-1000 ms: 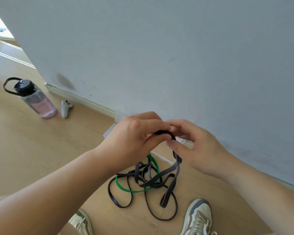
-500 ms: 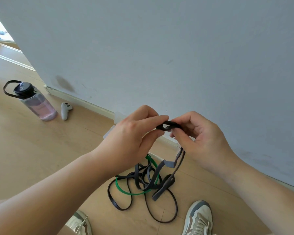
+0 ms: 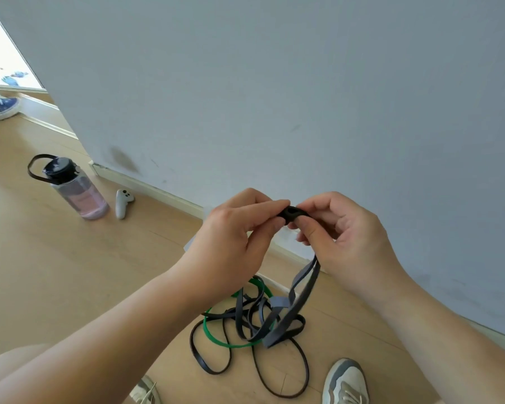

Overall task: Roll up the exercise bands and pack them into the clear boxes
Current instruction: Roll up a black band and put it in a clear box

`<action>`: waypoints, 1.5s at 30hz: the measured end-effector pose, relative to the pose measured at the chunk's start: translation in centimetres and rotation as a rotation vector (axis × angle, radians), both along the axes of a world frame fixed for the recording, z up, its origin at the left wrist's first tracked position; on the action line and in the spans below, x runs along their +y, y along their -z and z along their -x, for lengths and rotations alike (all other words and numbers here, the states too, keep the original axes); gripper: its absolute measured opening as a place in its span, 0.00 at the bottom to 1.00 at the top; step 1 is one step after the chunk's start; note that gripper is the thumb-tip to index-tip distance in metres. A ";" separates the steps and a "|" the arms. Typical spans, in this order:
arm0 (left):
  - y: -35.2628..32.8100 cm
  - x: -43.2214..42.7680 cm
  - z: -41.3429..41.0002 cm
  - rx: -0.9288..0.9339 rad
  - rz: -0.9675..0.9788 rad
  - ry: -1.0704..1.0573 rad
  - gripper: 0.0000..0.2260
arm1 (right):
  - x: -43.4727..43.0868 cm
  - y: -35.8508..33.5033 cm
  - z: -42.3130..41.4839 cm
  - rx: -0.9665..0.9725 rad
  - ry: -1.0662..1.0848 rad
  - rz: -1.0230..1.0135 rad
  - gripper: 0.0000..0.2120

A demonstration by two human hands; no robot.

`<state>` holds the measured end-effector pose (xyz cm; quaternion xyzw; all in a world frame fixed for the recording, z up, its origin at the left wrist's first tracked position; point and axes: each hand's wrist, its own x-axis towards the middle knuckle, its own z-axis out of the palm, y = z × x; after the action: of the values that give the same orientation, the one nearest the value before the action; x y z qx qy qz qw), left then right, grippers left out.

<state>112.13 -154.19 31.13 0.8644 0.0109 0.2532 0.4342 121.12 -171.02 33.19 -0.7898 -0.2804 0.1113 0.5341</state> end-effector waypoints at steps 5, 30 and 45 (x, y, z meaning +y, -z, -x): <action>-0.4 -0.3 -0.3 0.021 -0.081 -0.044 0.09 | -0.1 0.3 0.3 -0.043 -0.005 0.054 0.07; 2.3 -0.8 -0.6 -0.196 -0.082 -0.124 0.04 | 0.5 0.6 2.0 0.357 0.098 -0.215 0.03; 1.5 -0.6 -0.5 -0.220 0.047 -0.111 0.10 | 0.5 -0.1 0.5 0.305 -0.003 -0.265 0.10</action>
<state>112.59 -154.75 29.63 0.8192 0.0171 0.3699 0.4379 120.59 -170.57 33.26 -0.6861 -0.2094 0.1927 0.6695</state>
